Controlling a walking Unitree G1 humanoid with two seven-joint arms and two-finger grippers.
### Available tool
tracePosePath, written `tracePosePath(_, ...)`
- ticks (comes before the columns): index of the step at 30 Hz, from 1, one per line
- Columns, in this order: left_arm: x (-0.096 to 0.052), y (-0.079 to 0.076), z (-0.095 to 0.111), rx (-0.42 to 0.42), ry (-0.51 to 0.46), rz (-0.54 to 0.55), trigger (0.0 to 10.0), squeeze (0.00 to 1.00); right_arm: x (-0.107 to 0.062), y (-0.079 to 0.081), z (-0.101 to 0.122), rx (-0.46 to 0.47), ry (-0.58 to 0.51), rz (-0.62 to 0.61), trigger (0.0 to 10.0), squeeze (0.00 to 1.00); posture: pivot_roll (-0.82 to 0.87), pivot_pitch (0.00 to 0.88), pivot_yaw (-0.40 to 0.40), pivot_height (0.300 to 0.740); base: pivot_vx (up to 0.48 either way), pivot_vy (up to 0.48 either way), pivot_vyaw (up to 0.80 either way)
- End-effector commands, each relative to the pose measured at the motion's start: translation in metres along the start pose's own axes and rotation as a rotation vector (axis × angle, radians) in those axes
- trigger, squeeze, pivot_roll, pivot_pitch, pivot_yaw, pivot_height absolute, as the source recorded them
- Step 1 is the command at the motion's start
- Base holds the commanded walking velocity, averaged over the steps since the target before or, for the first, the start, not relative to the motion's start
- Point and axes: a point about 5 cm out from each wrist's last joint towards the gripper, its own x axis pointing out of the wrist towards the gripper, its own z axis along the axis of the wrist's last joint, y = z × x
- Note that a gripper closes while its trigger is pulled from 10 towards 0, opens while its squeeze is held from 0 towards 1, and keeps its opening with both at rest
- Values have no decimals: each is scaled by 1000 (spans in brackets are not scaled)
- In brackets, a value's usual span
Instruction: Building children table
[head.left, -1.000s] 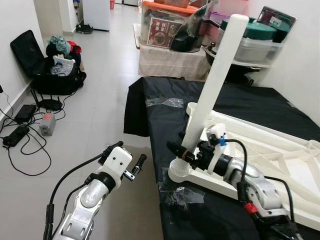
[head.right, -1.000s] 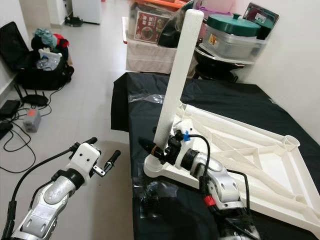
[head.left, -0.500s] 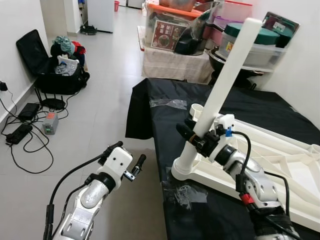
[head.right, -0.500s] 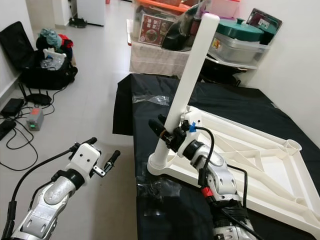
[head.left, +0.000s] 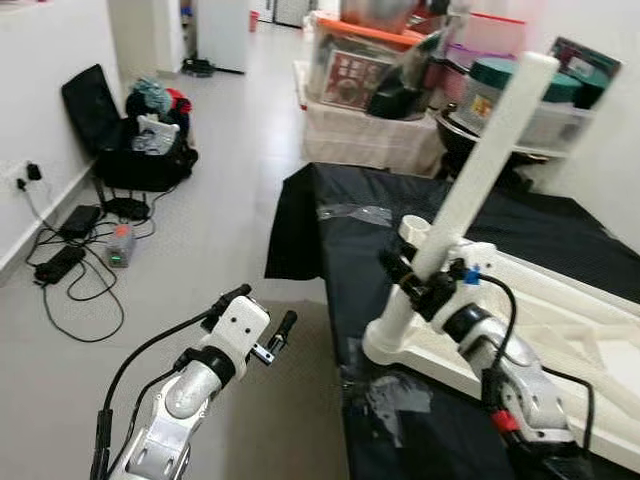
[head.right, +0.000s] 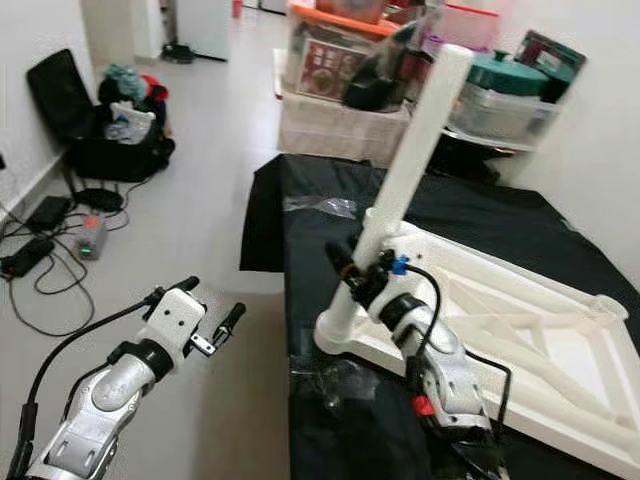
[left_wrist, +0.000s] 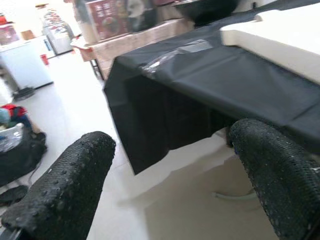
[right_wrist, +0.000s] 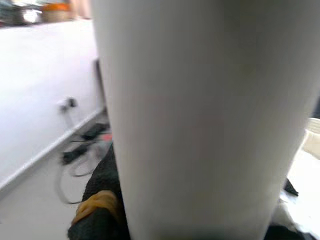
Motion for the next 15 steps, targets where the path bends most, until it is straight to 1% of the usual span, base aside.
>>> tracePosePath(1, -1, -4, -3, -3, 12, -21, 10000, 0, -41, -65, -26, -30, 164, -359, 0, 0, 35, 0, -120, 740, 0, 0, 0)
tracePosePath(3, -1, -4, -3, -3, 12, -21, 10000, 0, -41, -65, -26, -30, 164, -359, 0, 0, 35, 0, -120, 740, 0, 0, 0)
tracePosePath(4, -1, -3, -4, -2, 13, -20, 10000, 0, -62, -97, -28, -65, 213, -580, 0, 0, 28, 0, -115, 740, 0, 0, 0)
tracePosePath(5, 0, -3, -4, -1, 14, -21, 10000, 0, -83, -123, -26, -89, 228, -828, 0, 0, 28, 0, -114, 740, 0, 0, 0)
tracePosePath(7, 0, -3, -4, -1, 14, -21, 10000, 0, -83, -123, -26, -89, 228, -828, 0, 0, 28, 0, -114, 740, 0, 0, 0)
tracePosePath(8, 0, -4, -4, -1, 14, -22, 10000, 0, -94, -131, -24, -99, 221, -979, 0, 0, 34, 0, -116, 740, 0, 0, 0)
tracePosePath(12, 0, -4, -4, -1, 14, -22, 10000, 0, -94, -131, -24, -99, 221, -979, 0, 0, 34, 0, -116, 740, 0, 0, 0)
tracePosePath(13, 0, -4, -4, 0, 15, -22, 10000, 0, -94, -125, -23, -102, 201, -1059, 0, 0, 38, 0, -117, 740, 0, 0, 0)
tracePosePath(15, 0, -4, -4, 0, 15, -22, 10000, 0, -94, -125, -23, -102, 201, -1059, 0, 0, 38, 0, -117, 740, 0, 0, 0)
